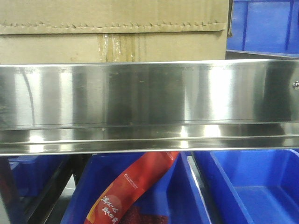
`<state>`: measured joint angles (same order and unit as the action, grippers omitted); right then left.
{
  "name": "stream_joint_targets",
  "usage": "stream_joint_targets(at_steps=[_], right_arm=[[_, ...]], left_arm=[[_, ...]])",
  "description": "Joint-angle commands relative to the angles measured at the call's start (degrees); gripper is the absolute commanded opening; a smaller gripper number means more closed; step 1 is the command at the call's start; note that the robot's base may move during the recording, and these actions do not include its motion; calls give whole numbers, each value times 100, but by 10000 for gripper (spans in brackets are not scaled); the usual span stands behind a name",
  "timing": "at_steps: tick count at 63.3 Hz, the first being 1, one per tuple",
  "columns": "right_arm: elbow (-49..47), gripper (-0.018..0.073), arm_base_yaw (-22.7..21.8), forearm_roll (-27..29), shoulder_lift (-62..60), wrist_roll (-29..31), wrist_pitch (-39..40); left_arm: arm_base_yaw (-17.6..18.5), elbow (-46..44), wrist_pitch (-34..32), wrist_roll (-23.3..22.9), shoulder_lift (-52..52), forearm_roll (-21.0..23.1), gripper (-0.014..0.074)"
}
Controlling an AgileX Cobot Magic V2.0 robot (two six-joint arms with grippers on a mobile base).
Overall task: Grab carton from right shelf to conveyor
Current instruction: 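Pinch the carton's opposite side walls with left and right grippers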
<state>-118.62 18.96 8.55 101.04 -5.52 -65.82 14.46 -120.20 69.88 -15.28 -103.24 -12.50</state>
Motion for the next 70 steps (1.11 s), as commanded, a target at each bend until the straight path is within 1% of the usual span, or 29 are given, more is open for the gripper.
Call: stream_joint_targets(at_steps=[1,10,12,15,18,21,22,23,24,25,26,27,29,30,32,35,42,48,60,70], right_arm=[[-60,486,10,-3,146,3,173],[-60,484,10,-3,378,3,173],[-60,475,10,-3,414,3,173],[-60,434,10,9,445,3,150],[-60,347,10,9,469,3,109],[-60,245,10,9,474,3,100],[-60,207,10,9,474,3,100],[-60,149,10,9,474,3,100],[-60,109,10,9,474,3,86],[-60,70,10,9,474,3,86],[-60,31,10,9,474,3,70],[-60,-7,10,9,474,3,58],[-60,-79,10,9,474,3,43],[-60,-97,10,9,474,3,32],[-60,-74,10,9,474,3,17],[-60,-58,10,-38,474,3,7],[-68,-60,10,-77,390,3,-34],[-68,-60,10,-225,198,3,-98],[-68,-60,10,-227,-359,3,-98],[-68,-60,10,-227,-776,3,-232]], left_arm=[[-52,-42,-84,-31,-132,90,465],[-62,-42,-41,-22,-274,136,453],[-62,-42,-30,-22,-269,139,430],[-62,-42,8,-22,-297,139,378],[-62,-42,8,-22,-325,139,302],[-62,-42,8,-22,-337,139,192],[-62,-42,8,-22,-337,126,157],[-62,-42,8,-22,-346,126,122],[-62,-42,8,-22,-346,126,66],[-62,-42,8,-22,-346,126,47],[-62,-42,8,-22,-346,126,-10],[-62,-42,8,-22,-346,126,-43],[-62,-42,8,-17,-346,126,-27],[-62,-42,8,-17,-346,126,-13],[-62,-55,8,-17,-346,126,7],[-62,-55,8,-17,-319,126,11],[-62,-55,8,-17,-174,126,-5],[-62,-55,8,-17,61,158,-5],[-40,-55,8,-17,635,191,-5],[89,-55,8,-17,1026,208,-6]])
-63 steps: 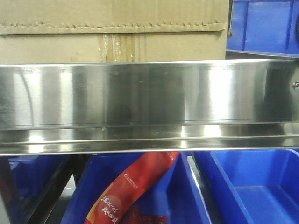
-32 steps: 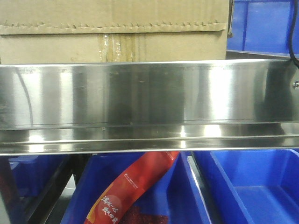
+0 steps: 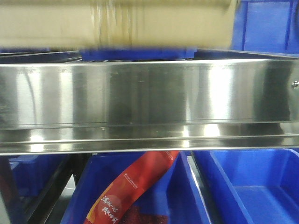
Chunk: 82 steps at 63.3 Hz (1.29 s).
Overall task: Grab carton from right shelf to conveyor
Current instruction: 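Pinch the carton's opposite side walls with left and right grippers, then lift the carton off the shelf with both grippers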
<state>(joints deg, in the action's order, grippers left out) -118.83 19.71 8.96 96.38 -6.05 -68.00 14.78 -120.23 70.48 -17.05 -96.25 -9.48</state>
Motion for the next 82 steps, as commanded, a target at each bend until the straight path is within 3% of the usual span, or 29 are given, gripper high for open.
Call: stream_joint_targets(at_steps=[1,12,27,37,45,50,82], right_arm=[[-47,-60,-65,-268,-341,56,-71],[103,-60,-65,-268,-750,361,-196],[915,-60,-24,-266,-1550,422,-196],[1396,-60,379,-223,-1898,422,-196],[1565,-60,773,-223,-1951,466,-196],[1616,-60,852,-223,-1938,466,-196],[1624,-59,852,-219,-1920,466,-196]], left_arm=[[87,-36,-52,160,365,-71,-6],[631,131,-52,-71,737,2,-12],[1650,1103,-52,-854,1261,-550,-17],[2294,1592,-52,-1158,1614,-689,-17],[2765,1639,-52,-1488,1799,-1207,-17],[2845,1639,-52,-1658,1844,-1561,-17],[2845,1675,-52,-1643,1834,-1549,-17]])
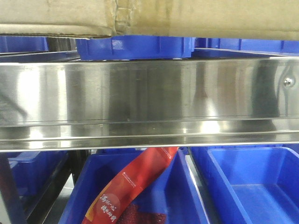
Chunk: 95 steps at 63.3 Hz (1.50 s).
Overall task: Grab carton from right shelf to conveyor
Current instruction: 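Lift the carton off the shelf with both grippers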
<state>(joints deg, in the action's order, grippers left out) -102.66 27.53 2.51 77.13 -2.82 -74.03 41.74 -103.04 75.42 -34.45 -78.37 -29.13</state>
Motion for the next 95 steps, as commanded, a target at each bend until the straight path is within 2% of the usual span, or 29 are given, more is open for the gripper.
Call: stream_joint_targets(at_steps=[1,24,65,95], right_arm=[[7,-59,69,426,4,142,407],[7,-59,69,426,4,142,416],[7,-59,69,426,4,142,1317],[7,-59,69,426,35,142,1319]], left_arm=[[149,-44,-546,96,46,416,-17],[149,-44,-546,96,46,416,-17],[149,-44,-546,96,46,416,-17],[149,-44,-546,96,46,416,-17]])
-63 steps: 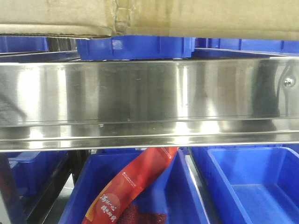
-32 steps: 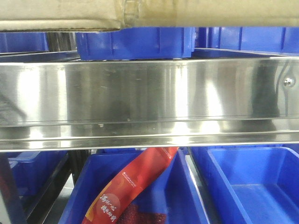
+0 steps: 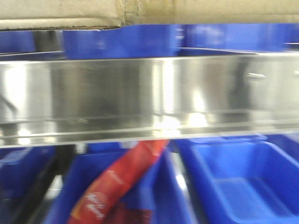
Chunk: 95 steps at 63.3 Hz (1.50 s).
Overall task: Grab carton from right shelf to conveyor
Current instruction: 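Lift the carton off the shelf with both grippers, then hold the carton with both grippers while driving to the conveyor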
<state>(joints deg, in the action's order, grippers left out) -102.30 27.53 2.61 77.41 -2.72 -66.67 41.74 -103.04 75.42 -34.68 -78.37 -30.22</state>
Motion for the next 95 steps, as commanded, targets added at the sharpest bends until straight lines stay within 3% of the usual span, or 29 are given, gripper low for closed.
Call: stream_joint_targets(at_steps=[1,95], right_arm=[[-29,-59,69,416,15,132,583],[-29,-59,69,416,15,132,583]], left_arm=[[149,-44,-546,120,46,525,-17],[149,-44,-546,120,46,515,-17]])
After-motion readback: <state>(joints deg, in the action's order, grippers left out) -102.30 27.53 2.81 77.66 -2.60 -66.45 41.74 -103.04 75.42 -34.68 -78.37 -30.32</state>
